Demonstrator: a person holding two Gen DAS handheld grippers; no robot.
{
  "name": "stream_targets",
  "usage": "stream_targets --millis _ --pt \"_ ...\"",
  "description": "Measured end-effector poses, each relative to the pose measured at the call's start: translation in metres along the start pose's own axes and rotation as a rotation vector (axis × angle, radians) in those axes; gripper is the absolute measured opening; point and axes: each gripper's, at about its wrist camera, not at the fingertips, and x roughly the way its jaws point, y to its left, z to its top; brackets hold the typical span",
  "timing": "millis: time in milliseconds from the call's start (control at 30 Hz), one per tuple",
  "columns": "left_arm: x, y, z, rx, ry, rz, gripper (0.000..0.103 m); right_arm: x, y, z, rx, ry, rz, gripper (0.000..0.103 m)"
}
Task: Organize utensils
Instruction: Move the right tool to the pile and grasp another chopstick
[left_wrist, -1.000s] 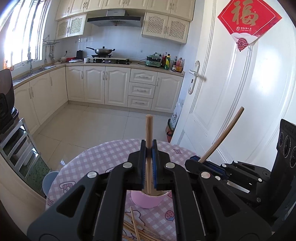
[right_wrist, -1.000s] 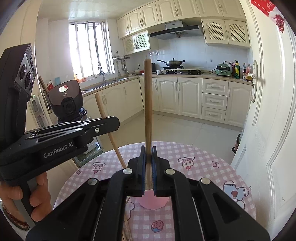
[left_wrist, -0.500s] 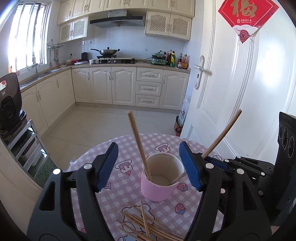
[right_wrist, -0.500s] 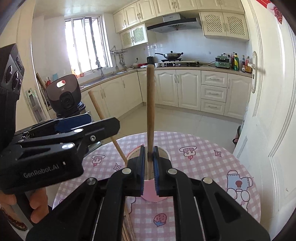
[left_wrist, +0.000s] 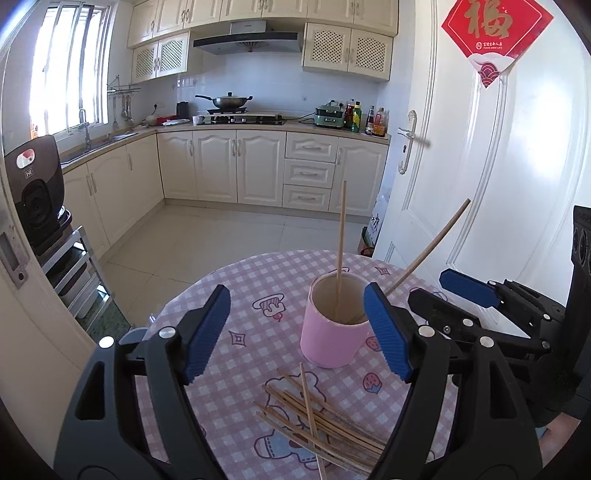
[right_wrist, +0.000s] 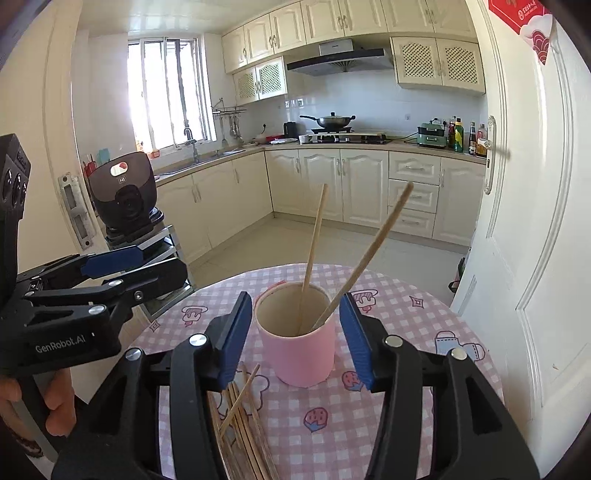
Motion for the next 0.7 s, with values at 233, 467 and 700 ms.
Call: stream_targets --millis 233,467,700 --pt "-0.027 0.013 -0.018 -0.026 0.004 0.033 0.077 -0.02 0.005 -0.015 0.0 -0.005 -0.006 0.051" --pt "-0.034 0.022 -0.046 -0.054 0.069 0.033 0.077 -0.029 0.02 -0.042 -0.029 0.031 0.016 0.051" --pt "-0.021 0.036 -0.076 -0.084 0.158 0.052 0.077 -0.01 0.037 -0.07 -0.072 0.15 0.063 0.051"
